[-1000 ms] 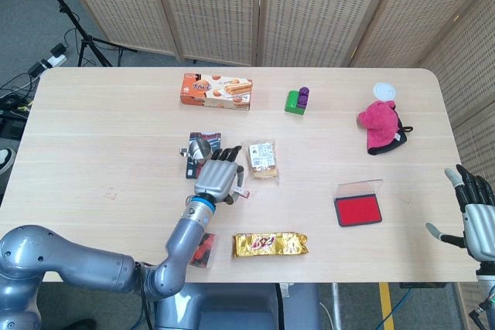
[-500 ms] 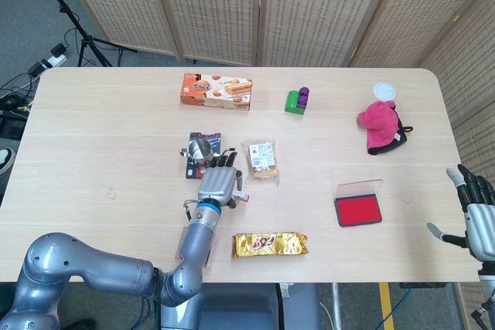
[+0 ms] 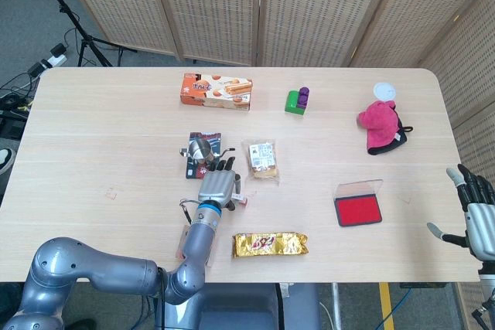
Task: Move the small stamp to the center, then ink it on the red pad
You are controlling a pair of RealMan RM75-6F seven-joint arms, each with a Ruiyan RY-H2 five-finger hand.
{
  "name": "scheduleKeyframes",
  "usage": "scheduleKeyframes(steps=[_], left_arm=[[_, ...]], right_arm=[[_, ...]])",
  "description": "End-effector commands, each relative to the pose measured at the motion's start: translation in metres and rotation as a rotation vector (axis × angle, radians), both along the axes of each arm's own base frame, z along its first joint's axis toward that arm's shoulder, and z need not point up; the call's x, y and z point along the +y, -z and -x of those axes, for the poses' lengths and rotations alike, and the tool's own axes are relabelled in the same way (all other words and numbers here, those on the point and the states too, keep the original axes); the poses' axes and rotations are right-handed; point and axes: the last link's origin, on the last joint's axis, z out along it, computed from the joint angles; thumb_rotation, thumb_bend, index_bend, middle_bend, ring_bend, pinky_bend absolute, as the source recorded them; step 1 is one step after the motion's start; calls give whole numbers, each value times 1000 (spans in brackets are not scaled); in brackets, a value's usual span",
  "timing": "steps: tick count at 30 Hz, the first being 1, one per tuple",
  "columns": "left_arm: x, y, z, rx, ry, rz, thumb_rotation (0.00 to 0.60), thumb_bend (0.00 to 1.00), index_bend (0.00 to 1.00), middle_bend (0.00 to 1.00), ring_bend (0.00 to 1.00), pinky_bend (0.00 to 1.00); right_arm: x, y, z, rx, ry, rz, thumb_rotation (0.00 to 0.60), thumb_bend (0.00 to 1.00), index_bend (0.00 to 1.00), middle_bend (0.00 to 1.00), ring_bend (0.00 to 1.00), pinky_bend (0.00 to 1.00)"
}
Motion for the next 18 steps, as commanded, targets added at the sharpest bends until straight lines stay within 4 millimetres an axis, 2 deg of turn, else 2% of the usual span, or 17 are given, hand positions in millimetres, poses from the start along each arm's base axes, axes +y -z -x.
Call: scheduleKeyframes(steps=[1,18], left_arm=[[0,2,2,4,-3,-2,600,402,628,0,0,0],[1,8,7,-8,-18,5,600,353,626,0,0,0]], right_arm=[[0,0,0,-1,1,-1,600,0,0,0,0,0],[0,-1,0,-9,0,-1,600,0,0,0,0,0]])
